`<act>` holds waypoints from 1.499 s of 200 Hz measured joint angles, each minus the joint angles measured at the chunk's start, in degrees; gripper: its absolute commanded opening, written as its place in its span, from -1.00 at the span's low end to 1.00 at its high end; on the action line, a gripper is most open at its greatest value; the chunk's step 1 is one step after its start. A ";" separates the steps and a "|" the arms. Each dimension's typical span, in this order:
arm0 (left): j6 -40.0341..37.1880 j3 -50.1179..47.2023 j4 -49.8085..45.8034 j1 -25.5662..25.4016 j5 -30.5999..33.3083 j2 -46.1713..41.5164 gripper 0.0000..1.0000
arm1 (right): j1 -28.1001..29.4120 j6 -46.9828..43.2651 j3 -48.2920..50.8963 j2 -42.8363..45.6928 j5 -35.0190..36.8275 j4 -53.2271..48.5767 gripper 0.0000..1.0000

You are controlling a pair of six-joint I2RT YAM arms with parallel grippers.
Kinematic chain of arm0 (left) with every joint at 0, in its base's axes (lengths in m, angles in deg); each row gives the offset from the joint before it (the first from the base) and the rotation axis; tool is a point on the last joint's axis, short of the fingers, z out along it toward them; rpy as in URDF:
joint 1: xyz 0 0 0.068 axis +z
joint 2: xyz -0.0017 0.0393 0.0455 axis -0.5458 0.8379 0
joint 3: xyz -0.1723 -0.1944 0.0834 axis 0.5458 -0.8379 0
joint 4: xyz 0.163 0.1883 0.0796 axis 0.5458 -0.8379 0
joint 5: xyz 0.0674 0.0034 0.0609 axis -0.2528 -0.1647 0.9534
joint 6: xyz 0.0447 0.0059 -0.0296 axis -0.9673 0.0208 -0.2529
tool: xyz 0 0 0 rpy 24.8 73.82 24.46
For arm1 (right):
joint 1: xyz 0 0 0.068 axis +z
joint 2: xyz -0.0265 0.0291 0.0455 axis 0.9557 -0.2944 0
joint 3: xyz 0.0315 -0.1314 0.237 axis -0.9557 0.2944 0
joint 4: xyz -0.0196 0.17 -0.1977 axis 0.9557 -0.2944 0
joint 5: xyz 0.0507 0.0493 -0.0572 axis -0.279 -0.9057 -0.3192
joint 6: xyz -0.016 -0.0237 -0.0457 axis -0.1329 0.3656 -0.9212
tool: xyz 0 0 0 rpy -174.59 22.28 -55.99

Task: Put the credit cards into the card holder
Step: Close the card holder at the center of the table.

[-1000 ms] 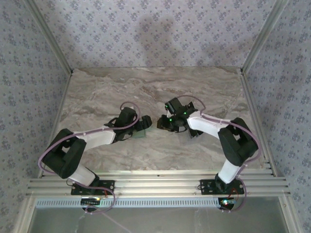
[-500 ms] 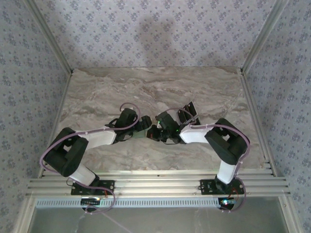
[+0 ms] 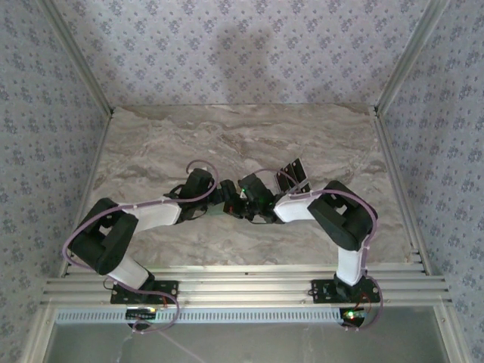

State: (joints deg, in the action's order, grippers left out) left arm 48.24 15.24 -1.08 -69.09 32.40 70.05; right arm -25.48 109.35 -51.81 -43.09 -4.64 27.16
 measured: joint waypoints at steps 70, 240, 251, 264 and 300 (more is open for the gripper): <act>1.38 2.01 -3.72 0.66 -0.09 0.17 0.99 | -0.24 2.67 -0.26 -1.07 0.00 1.86 -1.00; -6.78 5.88 -25.97 5.46 2.78 -11.63 0.98 | -0.98 5.14 -1.11 -2.58 0.42 -0.85 -1.00; -8.57 5.55 -27.56 5.09 3.41 -12.48 0.97 | -0.98 5.14 -1.33 -2.60 0.42 -1.25 -1.00; -10.19 4.68 -28.63 4.68 3.76 -13.86 0.96 | -0.98 5.14 -1.38 -2.60 0.39 -1.42 -1.00; -12.55 0.87 -29.51 4.37 4.17 -15.30 0.94 | -0.98 5.14 -1.57 -2.69 0.39 -1.70 -1.00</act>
State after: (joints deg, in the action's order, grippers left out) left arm 35.69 16.11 -30.58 -64.72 36.58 54.75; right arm -26.46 114.48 -53.38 -45.77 -4.25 25.45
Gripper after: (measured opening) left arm 0.974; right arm 0.058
